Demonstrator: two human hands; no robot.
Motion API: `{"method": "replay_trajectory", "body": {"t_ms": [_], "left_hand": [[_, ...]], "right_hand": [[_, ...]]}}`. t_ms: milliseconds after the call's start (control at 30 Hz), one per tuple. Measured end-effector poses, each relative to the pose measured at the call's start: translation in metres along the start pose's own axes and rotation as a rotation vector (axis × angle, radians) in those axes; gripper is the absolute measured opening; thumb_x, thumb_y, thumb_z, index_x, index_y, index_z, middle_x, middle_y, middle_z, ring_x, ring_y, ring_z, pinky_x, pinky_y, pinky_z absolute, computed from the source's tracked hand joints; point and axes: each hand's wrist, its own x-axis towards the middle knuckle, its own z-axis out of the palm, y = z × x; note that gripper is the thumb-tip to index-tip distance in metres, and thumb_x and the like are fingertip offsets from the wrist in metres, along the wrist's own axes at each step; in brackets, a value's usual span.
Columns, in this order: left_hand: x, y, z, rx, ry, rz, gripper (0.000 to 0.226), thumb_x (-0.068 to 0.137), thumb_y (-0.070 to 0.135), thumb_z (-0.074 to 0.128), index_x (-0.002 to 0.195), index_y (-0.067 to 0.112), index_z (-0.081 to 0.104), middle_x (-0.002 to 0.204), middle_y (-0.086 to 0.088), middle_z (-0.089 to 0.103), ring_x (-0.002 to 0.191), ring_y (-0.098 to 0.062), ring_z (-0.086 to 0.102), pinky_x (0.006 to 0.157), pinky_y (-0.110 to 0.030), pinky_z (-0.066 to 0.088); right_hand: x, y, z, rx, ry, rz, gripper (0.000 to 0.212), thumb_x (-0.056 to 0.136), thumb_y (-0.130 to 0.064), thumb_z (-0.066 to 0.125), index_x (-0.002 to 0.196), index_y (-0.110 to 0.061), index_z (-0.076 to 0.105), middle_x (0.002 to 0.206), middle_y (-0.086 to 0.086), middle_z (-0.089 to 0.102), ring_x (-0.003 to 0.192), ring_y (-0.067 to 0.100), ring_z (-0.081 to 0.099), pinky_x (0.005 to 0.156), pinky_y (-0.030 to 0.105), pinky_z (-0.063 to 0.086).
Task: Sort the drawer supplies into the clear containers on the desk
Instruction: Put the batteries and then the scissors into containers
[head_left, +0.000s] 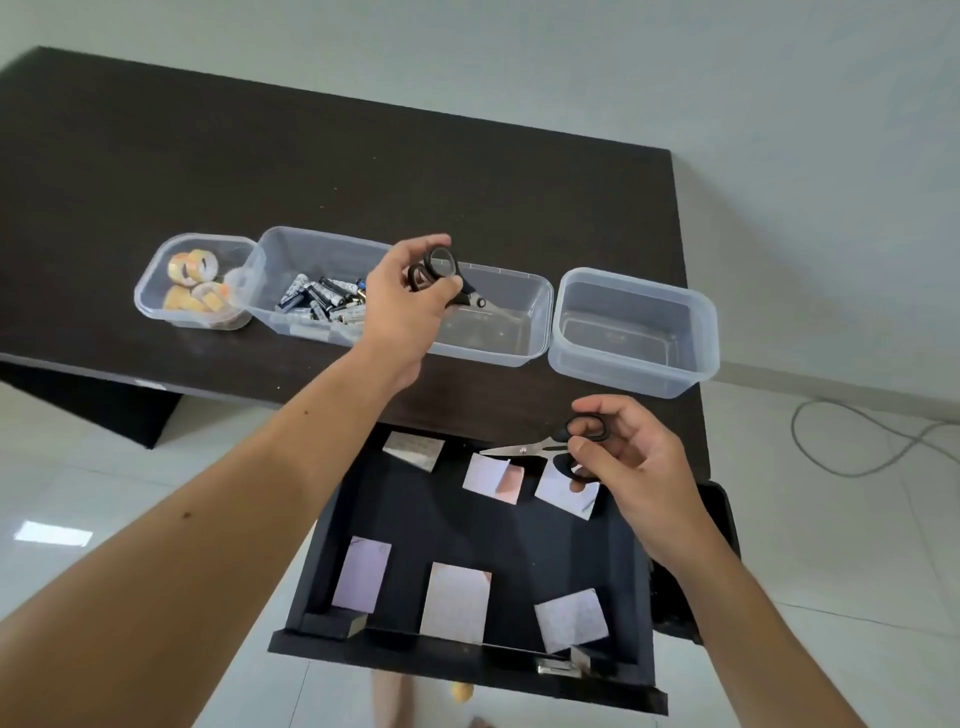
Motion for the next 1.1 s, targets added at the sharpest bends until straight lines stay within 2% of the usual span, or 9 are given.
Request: {"method": "replay_trajectory", "body": {"t_ms": [167, 267, 367, 533, 633, 733, 867, 1033, 1100], "left_hand": [[0.004, -0.021, 0.002, 0.233, -0.03, 0.033, 0.033, 0.093, -0.001, 0.07, 0.117, 0.022, 0.066, 0.092, 0.007, 0.065, 0.087, -0.009, 0.063, 0.092, -0.03, 0.057], [-0.002, -0.019, -0.001, 0.421, -0.093, 0.112, 0.034, 0.095, 0.008, 0.072, 0.122, 0.026, 0.061, 0.107, 0.007, 0.067, 0.101, -0.007, 0.063, 0.09, -0.018, 0.05], [-0.002, -0.014, -0.008, 0.485, -0.137, 0.228, 0.036, 0.096, 0.013, 0.071, 0.126, 0.028, 0.059, 0.128, 0.008, 0.062, 0.118, -0.005, 0.059, 0.1, -0.013, 0.042], [-0.004, 0.006, -0.027, 0.447, -0.1, 0.388, 0.033, 0.098, 0.01, 0.067, 0.122, 0.03, 0.059, 0.13, 0.007, 0.063, 0.126, -0.004, 0.059, 0.113, -0.019, 0.041], [-0.015, 0.011, -0.043, 0.289, -0.078, 0.368, 0.027, 0.1, 0.004, 0.064, 0.121, 0.021, 0.062, 0.119, 0.006, 0.069, 0.115, -0.006, 0.065, 0.104, -0.029, 0.054], [-0.036, 0.002, -0.058, 0.203, -0.071, 0.34, 0.024, 0.1, 0.0, 0.064, 0.117, 0.017, 0.064, 0.107, 0.002, 0.07, 0.102, -0.015, 0.067, 0.088, -0.036, 0.059], [-0.069, -0.029, -0.075, 0.109, -0.11, 0.234, 0.018, 0.098, -0.001, 0.067, 0.112, 0.009, 0.067, 0.095, -0.005, 0.07, 0.088, -0.027, 0.069, 0.09, -0.05, 0.059], [-0.097, -0.069, -0.09, 0.213, -0.26, 0.084, 0.02, 0.097, 0.005, 0.072, 0.108, 0.02, 0.071, 0.093, 0.003, 0.073, 0.091, -0.021, 0.072, 0.088, -0.037, 0.06], [-0.104, -0.081, -0.093, 0.265, -0.316, 0.026, 0.019, 0.096, 0.008, 0.074, 0.11, 0.02, 0.071, 0.095, 0.003, 0.074, 0.094, -0.017, 0.072, 0.089, -0.031, 0.06]], "right_hand": [[0.011, -0.013, -0.001, 0.04, 0.028, 0.005, 0.034, 0.093, 0.01, 0.072, 0.111, -0.019, 0.074, 0.092, 0.0, 0.074, 0.083, 0.015, 0.071, 0.071, 0.036, 0.064], [0.017, -0.026, 0.002, 0.07, 0.035, -0.001, 0.029, 0.094, 0.009, 0.072, 0.112, -0.015, 0.072, 0.091, -0.002, 0.074, 0.08, 0.015, 0.072, 0.068, 0.036, 0.065], [0.03, -0.046, 0.009, 0.085, 0.045, -0.051, 0.028, 0.094, 0.009, 0.071, 0.111, -0.013, 0.07, 0.089, -0.005, 0.074, 0.078, 0.013, 0.072, 0.067, 0.038, 0.066], [0.068, -0.076, 0.026, 0.061, 0.097, -0.138, 0.027, 0.092, 0.006, 0.075, 0.105, -0.017, 0.071, 0.092, -0.003, 0.074, 0.085, 0.008, 0.074, 0.072, 0.03, 0.065], [0.093, -0.084, 0.041, -0.046, 0.078, -0.137, 0.024, 0.091, 0.003, 0.077, 0.107, -0.014, 0.069, 0.091, 0.004, 0.071, 0.08, 0.004, 0.073, 0.071, 0.023, 0.062], [0.115, -0.078, 0.057, -0.202, 0.034, -0.102, 0.022, 0.091, -0.002, 0.078, 0.108, -0.015, 0.069, 0.096, 0.01, 0.075, 0.082, 0.01, 0.075, 0.073, 0.027, 0.065], [0.135, -0.061, 0.071, -0.441, 0.031, -0.123, 0.017, 0.091, -0.011, 0.079, 0.102, -0.022, 0.073, 0.096, 0.001, 0.077, 0.087, 0.021, 0.076, 0.079, 0.033, 0.066], [0.14, -0.054, 0.075, -0.571, 0.046, -0.204, 0.012, 0.092, -0.011, 0.075, 0.099, -0.021, 0.076, 0.097, -0.006, 0.078, 0.088, 0.013, 0.075, 0.083, 0.019, 0.06], [0.139, -0.055, 0.073, -0.579, 0.062, -0.239, 0.013, 0.092, -0.011, 0.074, 0.099, -0.021, 0.075, 0.099, -0.005, 0.078, 0.09, 0.013, 0.075, 0.088, 0.021, 0.06]]}}
